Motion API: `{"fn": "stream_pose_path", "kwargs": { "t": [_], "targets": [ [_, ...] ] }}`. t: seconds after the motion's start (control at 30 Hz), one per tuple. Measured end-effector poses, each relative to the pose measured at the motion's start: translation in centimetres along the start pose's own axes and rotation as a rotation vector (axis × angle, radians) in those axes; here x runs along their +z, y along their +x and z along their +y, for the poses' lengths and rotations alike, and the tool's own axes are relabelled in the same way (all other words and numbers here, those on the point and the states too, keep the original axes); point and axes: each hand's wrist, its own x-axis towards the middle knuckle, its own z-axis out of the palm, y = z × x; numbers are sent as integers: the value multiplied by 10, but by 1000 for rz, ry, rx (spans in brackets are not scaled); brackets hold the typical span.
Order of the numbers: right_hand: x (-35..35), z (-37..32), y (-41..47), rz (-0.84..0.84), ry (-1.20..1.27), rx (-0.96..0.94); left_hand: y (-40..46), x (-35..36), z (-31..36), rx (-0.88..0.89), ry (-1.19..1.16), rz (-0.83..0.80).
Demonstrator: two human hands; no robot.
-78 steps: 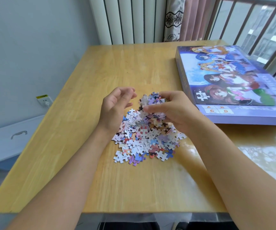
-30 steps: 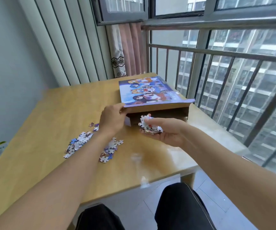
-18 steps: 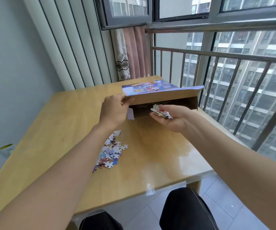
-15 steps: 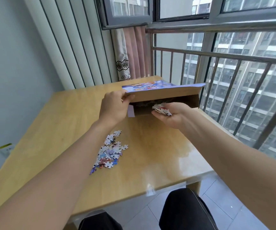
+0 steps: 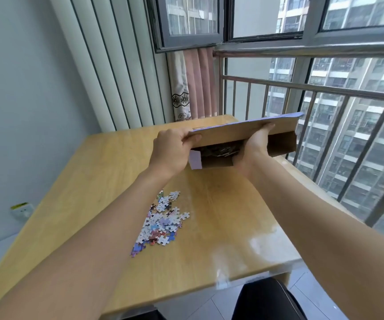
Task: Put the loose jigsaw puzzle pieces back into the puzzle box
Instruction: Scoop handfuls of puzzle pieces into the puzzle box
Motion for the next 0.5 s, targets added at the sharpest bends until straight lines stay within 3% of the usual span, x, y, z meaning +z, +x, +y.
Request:
{"fn": "stream_pose_path", "kwargs": {
  "t": [0.1, 0.17, 0.23, 0.3, 0.33, 0.5],
  "targets": [
    [-17, 3, 2, 18, -377, -120, -1, -2, -4, 10, 0, 13],
    [-34, 4, -3, -101, -709, -291, -1, -2, -5, 21, 0, 36],
    [-53, 1, -8, -301, -1220, -660, 2, -4, -3, 31, -13, 56],
    [-62, -7, 0, -387, -1706, -1078, 11, -7, 3, 27, -19, 96],
    [-59, -12, 3, -390, -1819, -1212, 16, -9, 7, 19, -23, 117],
    [-19, -46, -2, -308, -1680, -1599, 42, -28, 31, 31, -160, 213]
  ]
}}
